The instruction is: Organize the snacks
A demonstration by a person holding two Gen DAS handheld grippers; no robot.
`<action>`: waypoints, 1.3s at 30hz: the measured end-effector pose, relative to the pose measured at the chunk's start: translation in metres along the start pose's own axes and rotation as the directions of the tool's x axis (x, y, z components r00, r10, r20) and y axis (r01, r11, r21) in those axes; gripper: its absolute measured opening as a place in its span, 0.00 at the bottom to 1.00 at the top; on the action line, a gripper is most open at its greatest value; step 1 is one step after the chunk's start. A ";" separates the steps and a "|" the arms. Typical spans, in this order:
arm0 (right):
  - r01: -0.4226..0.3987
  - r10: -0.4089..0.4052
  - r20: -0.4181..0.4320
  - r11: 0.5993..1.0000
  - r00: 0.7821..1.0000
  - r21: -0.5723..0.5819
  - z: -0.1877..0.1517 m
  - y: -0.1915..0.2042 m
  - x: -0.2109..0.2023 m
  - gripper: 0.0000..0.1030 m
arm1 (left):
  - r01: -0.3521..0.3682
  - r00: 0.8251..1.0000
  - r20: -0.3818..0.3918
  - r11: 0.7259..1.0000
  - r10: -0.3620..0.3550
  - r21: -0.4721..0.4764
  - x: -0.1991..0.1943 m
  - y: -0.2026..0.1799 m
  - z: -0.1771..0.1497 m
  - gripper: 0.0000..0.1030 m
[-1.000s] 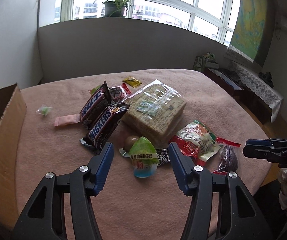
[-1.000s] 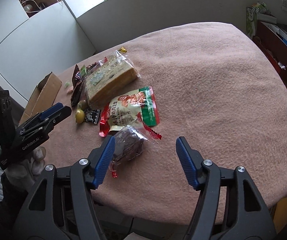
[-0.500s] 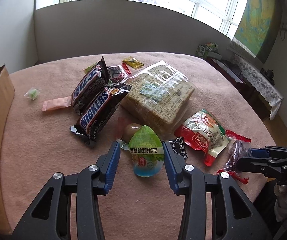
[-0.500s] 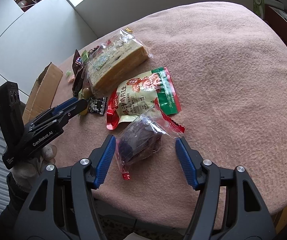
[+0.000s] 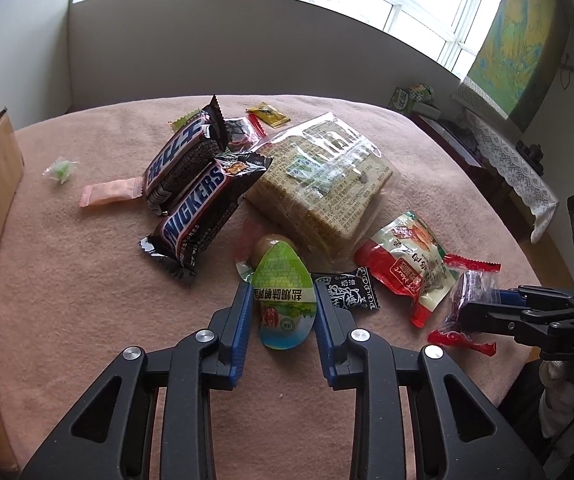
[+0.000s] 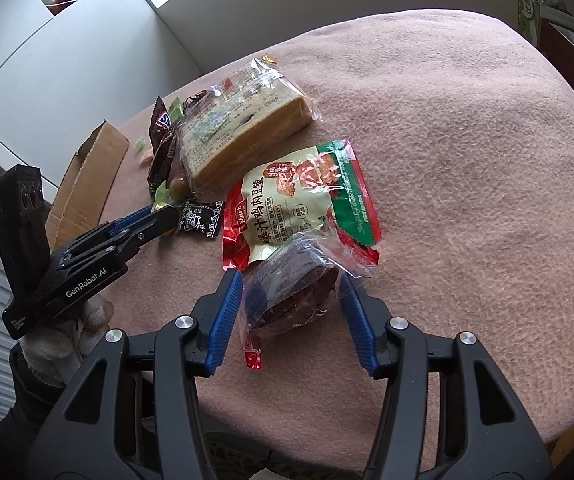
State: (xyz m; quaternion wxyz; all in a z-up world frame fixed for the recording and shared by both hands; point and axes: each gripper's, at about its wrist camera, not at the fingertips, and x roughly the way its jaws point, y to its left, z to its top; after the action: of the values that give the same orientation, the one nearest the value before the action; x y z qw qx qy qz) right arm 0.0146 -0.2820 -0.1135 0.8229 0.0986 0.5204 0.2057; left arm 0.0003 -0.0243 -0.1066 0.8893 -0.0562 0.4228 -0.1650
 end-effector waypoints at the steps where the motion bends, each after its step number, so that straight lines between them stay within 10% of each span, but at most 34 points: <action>1: -0.009 0.009 0.003 1.000 1.000 0.000 0.000 0.000 0.000 0.46 | -0.002 1.000 0.003 1.000 0.002 0.005 -0.001 -0.001 0.000 0.26; 24: -0.029 0.042 0.113 0.993 0.993 -0.116 0.025 0.045 -0.015 0.37 | 0.010 0.987 0.164 0.997 0.003 -0.075 -0.054 0.033 0.008 0.23; 39: -0.141 0.214 0.206 0.937 0.955 -0.321 0.100 0.176 0.000 0.35 | -0.069 0.910 0.384 0.969 0.159 -0.238 -0.133 0.102 0.015 0.23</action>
State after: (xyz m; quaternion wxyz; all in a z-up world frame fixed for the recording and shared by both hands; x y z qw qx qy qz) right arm 0.0623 -0.1188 -0.0036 0.8624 0.0422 0.3693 0.3436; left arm -0.0414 0.1162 -0.0242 0.9533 -0.1614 0.2503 -0.0502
